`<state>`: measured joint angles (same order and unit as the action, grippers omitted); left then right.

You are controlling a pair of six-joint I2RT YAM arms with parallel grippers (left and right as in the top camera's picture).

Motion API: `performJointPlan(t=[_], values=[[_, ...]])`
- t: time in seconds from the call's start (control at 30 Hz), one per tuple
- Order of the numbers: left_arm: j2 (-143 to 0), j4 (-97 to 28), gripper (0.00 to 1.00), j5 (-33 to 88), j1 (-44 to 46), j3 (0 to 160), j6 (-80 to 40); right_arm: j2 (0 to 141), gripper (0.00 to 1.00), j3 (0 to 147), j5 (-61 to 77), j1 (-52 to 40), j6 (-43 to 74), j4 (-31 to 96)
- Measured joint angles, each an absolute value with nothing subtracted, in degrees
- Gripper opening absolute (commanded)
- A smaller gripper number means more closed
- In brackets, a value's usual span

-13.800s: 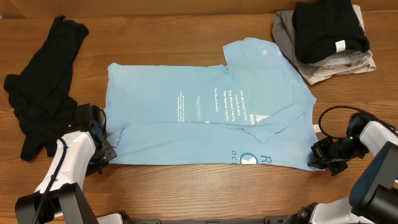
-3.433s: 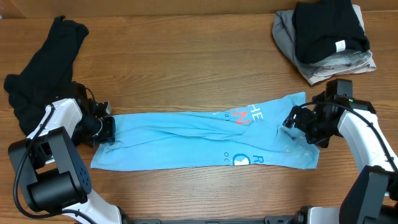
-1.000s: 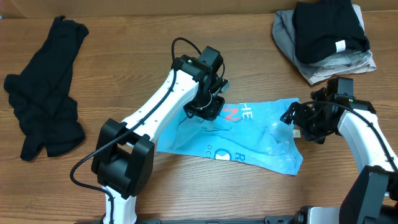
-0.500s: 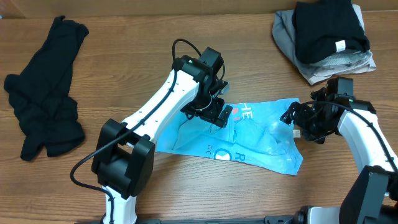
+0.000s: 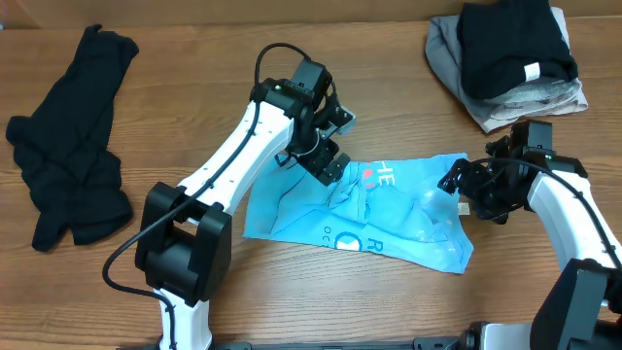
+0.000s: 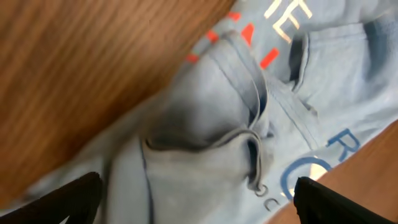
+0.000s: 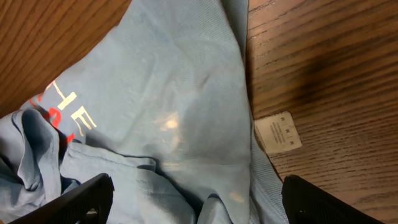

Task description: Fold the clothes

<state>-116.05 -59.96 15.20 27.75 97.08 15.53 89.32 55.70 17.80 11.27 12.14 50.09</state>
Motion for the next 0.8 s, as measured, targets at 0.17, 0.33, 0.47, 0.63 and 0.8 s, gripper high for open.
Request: performJointPlan(t=[0.17,0.33,0.47,0.63,0.8], values=[[-116.05,-58.37,1.00,15.16,27.75,95.13,19.51,89.32,0.90,55.70,17.78,11.27,12.19,50.09],[-116.05,-55.40,1.00,14.96,27.75,91.39,21.04,89.32,0.90,55.70,17.80,11.25,12.19,50.09],[-116.07,-53.21,0.98,14.96,27.75,88.38,21.43,89.32,0.90,55.70,17.78,11.27,12.16,50.09],[-116.07,-52.16,0.86,14.96,27.75,88.09,21.50,89.32,0.90,55.70,17.80,11.27,12.16,50.06],[-116.07,-50.33,0.75,16.75,27.75,88.07,21.87,89.32,0.90,55.70,17.80,11.27,12.16,50.00]])
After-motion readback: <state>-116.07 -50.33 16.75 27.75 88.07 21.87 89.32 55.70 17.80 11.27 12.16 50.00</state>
